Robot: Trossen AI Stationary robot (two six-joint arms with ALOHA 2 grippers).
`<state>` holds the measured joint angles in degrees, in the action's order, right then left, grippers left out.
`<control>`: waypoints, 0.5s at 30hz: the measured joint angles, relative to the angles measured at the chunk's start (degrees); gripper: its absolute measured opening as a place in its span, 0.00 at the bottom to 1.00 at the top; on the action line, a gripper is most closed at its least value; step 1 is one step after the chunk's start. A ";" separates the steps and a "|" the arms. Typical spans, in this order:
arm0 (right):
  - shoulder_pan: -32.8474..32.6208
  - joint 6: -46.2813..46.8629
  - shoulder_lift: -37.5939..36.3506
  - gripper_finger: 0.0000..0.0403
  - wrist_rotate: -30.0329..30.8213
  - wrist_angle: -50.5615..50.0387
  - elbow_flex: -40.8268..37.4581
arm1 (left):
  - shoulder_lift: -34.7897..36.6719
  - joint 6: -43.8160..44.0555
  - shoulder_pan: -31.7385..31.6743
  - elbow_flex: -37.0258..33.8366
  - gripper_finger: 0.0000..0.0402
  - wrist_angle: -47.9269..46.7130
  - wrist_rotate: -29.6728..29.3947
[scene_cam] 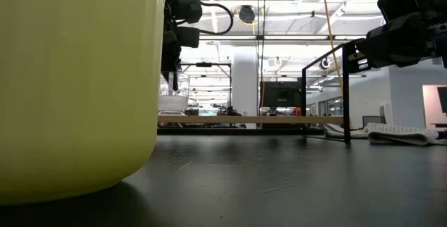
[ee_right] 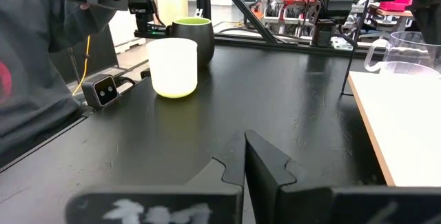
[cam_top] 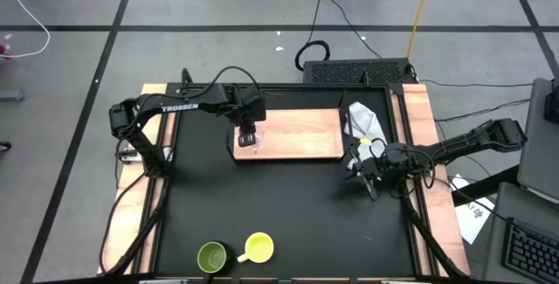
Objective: Stack small to large cups/mugs on shelf
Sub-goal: Put the yellow mug on the shelf
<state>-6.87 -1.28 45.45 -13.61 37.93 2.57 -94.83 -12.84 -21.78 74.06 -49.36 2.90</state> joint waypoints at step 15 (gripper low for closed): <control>0.02 -0.02 0.00 0.00 0.00 0.57 0.00 | 3.33 -0.46 0.15 0.35 0.48 -0.50 0.11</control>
<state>-6.86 -1.30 45.45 -13.61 38.51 2.57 -91.50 -13.30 -21.63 74.41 -49.87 3.01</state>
